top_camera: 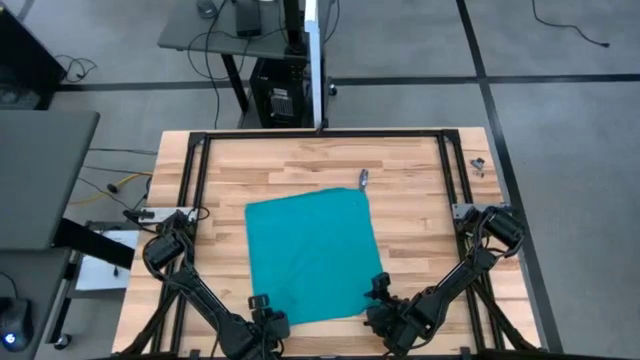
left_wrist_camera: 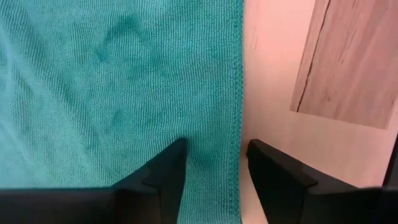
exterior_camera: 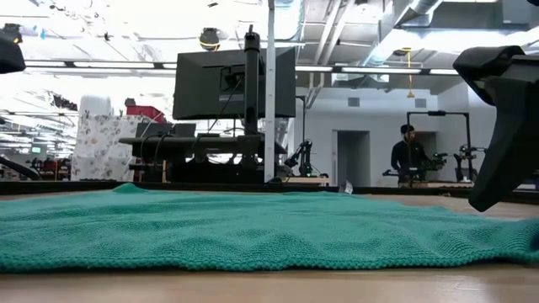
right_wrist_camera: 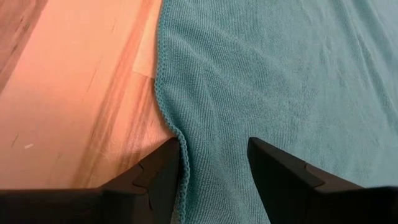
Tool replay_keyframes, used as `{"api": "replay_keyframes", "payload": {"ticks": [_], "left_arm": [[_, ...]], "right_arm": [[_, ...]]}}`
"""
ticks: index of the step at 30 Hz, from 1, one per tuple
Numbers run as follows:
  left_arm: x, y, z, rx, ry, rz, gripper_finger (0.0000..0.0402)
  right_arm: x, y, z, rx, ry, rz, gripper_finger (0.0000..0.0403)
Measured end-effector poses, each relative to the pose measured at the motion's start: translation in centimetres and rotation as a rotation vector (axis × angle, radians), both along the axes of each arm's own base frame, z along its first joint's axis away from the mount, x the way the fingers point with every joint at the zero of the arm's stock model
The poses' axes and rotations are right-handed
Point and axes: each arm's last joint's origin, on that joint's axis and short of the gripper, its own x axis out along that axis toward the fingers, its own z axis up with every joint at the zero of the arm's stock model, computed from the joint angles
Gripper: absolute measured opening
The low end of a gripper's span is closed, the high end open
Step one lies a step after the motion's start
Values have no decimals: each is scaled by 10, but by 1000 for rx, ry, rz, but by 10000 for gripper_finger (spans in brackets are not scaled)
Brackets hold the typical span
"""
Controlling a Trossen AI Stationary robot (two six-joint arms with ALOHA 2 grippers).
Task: Roll towel
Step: Fold the towel
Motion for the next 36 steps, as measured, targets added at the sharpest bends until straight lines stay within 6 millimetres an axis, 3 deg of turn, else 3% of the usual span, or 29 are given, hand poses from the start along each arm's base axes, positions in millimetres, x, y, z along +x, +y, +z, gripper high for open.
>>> {"api": "replay_keyframes", "payload": {"ticks": [9, 19, 27, 36], "left_arm": [[-3, 1, -1, 53, -11, -4, 7], [-5, 1, -1, 31, -37, 100, 0], [-5, -6, 5, -50, -36, 192, 0], [1, -17, 24, -229, 24, 191, 0]], "right_arm": [[0, 0, -1, 48, 9, -33, 116], [2, 1, -1, 212, 70, -111, 10], [-3, 8, 13, 375, 60, -196, 2], [-10, 13, 27, 560, 227, -172, 1]]}}
